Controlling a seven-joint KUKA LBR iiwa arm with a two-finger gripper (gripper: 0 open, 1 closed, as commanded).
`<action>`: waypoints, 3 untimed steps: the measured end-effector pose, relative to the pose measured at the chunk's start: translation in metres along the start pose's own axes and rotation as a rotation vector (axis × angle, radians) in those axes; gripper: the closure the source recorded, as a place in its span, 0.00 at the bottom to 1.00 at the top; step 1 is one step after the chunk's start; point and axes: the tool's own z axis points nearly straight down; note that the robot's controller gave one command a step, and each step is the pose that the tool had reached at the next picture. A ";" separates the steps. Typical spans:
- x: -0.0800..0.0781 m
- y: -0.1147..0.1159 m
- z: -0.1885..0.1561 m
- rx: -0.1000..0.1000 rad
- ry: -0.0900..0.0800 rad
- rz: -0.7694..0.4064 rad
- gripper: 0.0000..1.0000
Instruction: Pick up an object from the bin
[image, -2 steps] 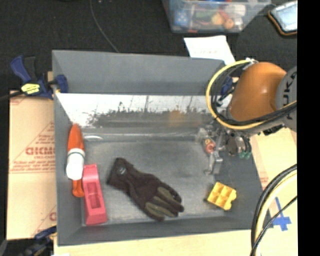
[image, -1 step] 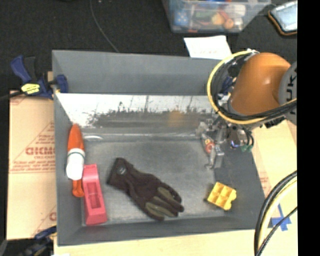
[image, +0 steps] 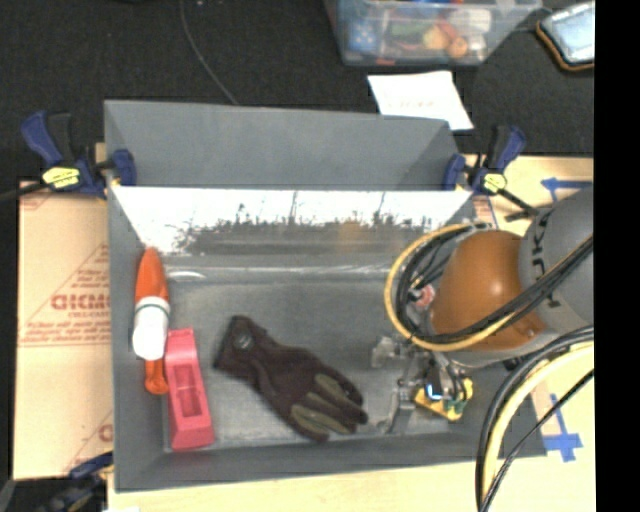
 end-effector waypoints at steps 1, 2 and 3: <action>-0.045 -0.011 -0.043 0.005 -0.039 -0.210 0.00; 0.016 0.083 0.029 -0.003 -0.013 -0.139 0.00; 0.009 0.064 0.000 0.006 -0.045 -0.183 0.00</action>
Offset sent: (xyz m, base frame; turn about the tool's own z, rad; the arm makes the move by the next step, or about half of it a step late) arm -0.0103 0.0802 -0.0303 -0.1351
